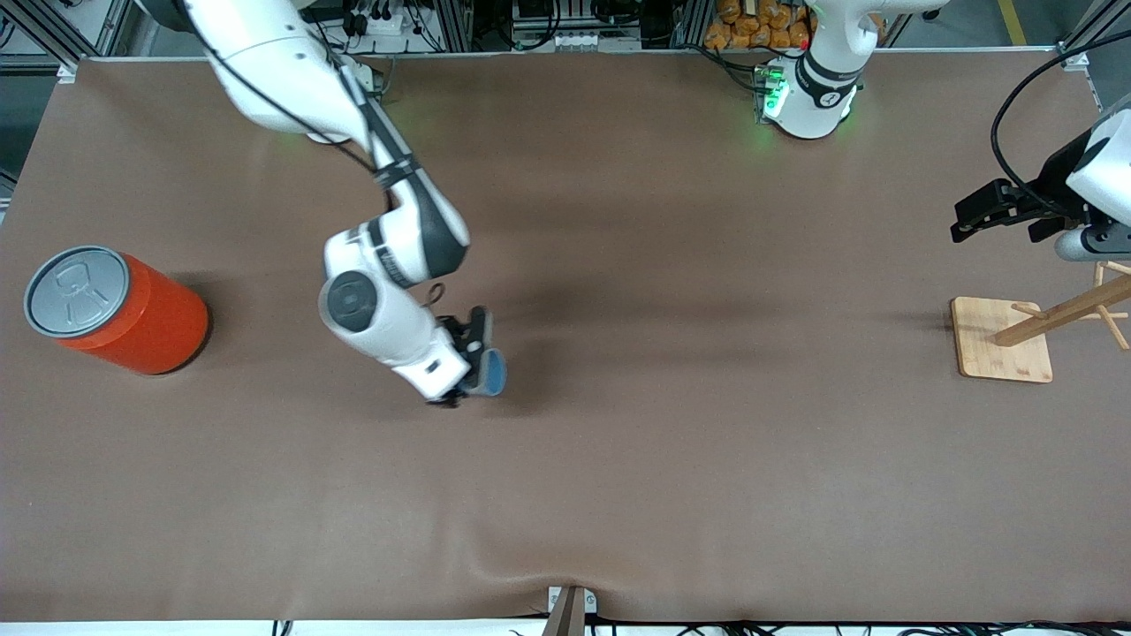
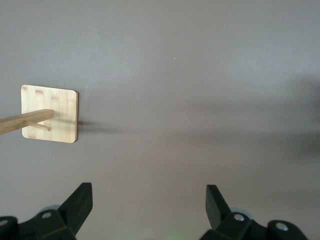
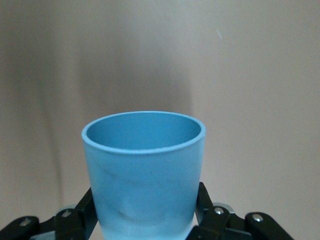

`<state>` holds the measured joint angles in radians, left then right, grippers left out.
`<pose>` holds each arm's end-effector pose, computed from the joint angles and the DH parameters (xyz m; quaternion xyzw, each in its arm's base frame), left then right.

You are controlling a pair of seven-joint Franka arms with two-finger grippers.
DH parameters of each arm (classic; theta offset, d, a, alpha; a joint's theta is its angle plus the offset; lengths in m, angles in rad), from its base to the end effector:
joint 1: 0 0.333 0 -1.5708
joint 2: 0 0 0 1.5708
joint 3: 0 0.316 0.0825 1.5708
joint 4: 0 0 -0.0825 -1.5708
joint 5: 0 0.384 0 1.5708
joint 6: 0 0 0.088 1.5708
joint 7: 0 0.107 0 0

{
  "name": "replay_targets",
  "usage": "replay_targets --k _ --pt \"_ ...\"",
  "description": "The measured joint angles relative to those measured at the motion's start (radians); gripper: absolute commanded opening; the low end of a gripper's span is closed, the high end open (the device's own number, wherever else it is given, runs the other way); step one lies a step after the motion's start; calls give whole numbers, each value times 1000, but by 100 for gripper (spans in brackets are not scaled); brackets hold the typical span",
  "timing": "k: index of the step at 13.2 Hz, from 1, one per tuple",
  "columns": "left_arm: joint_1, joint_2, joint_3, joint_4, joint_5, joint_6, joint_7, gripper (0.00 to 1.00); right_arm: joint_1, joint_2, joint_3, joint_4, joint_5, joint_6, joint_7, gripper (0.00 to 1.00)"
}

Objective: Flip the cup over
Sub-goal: 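Carry the cup to the table middle and release it with the right gripper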

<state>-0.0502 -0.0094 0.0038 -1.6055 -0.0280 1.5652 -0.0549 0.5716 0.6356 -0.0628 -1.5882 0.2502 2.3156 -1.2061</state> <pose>0.5494 -0.0285 0.6129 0.9998 0.0044 -0.0161 0.0132 0.6119 0.3541 0.2731 -0.7053 -0.7031 -0.0706 0.0567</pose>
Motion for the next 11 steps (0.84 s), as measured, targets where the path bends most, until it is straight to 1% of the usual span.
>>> replay_targets --k 4,5,6,7,11 --pt "0 5 -1 -2 0 0 0 100 92 72 3 3 1 94 25 22" --pt "0 8 -1 -2 0 0 0 100 110 83 4 6 1 109 41 38" --pt "0 12 -1 -2 0 0 0 100 125 89 4 7 1 115 47 79" --pt "0 14 -1 -2 0 0 0 100 134 93 4 8 0 120 50 100" --pt "0 21 -1 -3 0 -2 0 100 138 96 0 11 0 122 50 100"
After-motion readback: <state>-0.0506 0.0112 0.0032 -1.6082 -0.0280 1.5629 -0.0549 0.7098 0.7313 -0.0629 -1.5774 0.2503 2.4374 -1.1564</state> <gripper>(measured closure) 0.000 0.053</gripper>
